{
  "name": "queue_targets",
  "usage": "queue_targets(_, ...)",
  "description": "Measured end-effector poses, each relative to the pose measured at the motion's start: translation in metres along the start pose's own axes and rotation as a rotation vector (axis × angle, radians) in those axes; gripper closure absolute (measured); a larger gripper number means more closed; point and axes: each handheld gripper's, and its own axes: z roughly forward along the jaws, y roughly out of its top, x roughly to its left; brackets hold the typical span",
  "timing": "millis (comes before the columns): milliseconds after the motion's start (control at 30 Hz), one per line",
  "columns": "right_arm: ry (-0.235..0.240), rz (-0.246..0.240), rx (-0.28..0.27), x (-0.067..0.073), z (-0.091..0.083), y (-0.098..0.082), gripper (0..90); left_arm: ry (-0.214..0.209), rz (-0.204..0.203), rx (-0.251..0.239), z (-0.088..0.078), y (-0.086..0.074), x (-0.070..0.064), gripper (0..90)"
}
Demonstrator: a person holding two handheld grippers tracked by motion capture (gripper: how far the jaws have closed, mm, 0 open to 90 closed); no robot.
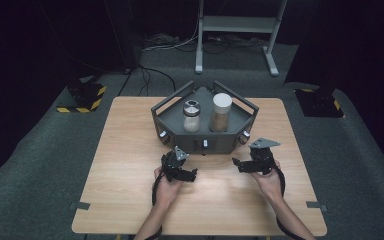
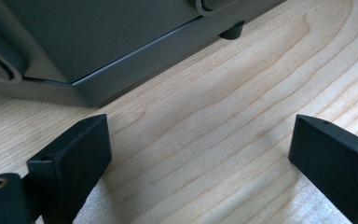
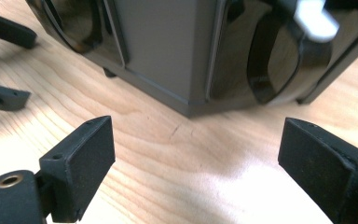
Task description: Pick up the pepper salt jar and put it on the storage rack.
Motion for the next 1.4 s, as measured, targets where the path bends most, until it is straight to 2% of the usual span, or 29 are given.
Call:
queue_targets(233,-0.016,0.043,0.036,0.002,0.012,-0.014,11.5,0.0,0.0,0.001,0.0,0.0,0.0,5.7)
queue_targets(800,-0.068,0.056,0.074,0.011,0.035,-0.029,9.8,0.0,0.0,0.001,0.0,0.0,0.0,5.7)
queue_targets(1400,-0.065,0.056,0.078,0.008,0.037,-0.027,6.2,0.0,0.0,0.001,0.0,0.0,0.0,5.7)
